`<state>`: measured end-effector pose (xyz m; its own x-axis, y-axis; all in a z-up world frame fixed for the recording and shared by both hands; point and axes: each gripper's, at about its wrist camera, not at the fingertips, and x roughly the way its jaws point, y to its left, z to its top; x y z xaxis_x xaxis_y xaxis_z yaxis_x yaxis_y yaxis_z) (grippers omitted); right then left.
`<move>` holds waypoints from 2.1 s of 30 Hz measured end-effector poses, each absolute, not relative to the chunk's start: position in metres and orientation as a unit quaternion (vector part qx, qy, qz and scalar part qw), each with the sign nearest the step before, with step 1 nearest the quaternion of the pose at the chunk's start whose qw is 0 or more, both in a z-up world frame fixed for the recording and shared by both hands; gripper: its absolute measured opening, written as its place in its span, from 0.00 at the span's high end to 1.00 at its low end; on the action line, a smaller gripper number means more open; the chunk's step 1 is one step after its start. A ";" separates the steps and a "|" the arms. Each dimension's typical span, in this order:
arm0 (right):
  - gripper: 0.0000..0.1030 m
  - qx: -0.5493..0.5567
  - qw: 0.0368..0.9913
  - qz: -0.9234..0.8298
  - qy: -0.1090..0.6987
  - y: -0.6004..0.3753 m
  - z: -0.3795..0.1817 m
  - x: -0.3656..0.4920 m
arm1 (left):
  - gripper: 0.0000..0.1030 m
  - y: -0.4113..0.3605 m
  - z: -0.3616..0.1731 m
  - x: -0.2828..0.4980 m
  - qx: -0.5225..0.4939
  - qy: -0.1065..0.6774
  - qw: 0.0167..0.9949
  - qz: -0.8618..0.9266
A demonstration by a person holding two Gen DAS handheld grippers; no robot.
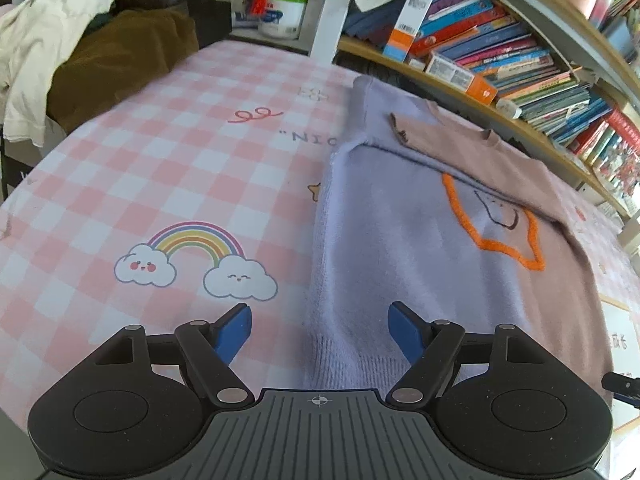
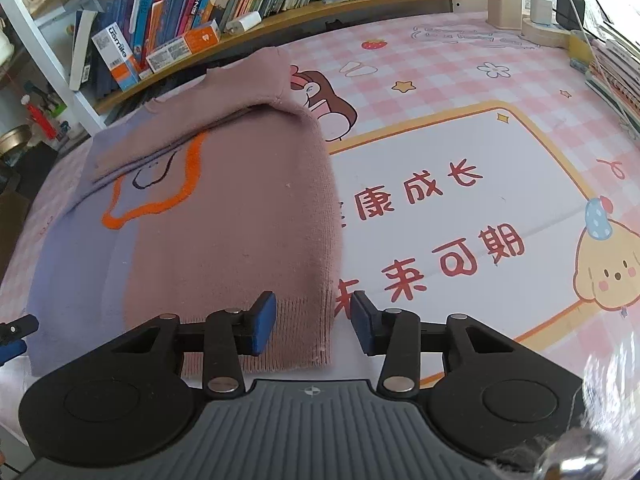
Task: Fold clothes
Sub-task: 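Grasp the pink side edge with the right tool while the left tool grasps the lavender edge, then lift both held edges and fold them toward the collar line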
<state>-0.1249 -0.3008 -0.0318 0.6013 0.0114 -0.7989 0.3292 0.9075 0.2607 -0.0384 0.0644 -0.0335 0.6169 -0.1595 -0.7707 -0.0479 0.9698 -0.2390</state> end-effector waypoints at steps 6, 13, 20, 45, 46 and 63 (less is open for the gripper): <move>0.64 0.185 0.873 -0.094 0.441 -0.294 -0.033 -0.117 | 0.26 0.062 -0.034 -0.031 -0.103 0.436 0.893 -0.041; 0.77 0.166 0.875 -0.100 0.444 -0.286 -0.034 -0.110 | 0.76 0.060 -0.034 -0.027 -0.089 0.429 0.897 -0.054; 0.91 0.186 0.889 -0.067 0.413 -0.282 -0.025 -0.109 | 0.95 0.055 -0.022 -0.027 -0.100 0.403 0.905 -0.091; 0.91 0.317 0.843 -0.040 0.433 -0.305 -0.046 -0.112 | 0.95 0.071 -0.042 -0.027 -0.166 0.456 0.869 -0.100; 0.91 0.313 0.844 -0.041 0.434 -0.306 -0.045 -0.113 | 0.95 0.073 -0.042 -0.028 -0.173 0.455 0.868 -0.098; 0.91 0.320 0.844 -0.003 0.431 -0.327 -0.023 -0.174 | 0.96 0.087 -0.035 -0.085 -0.260 0.444 0.850 -0.112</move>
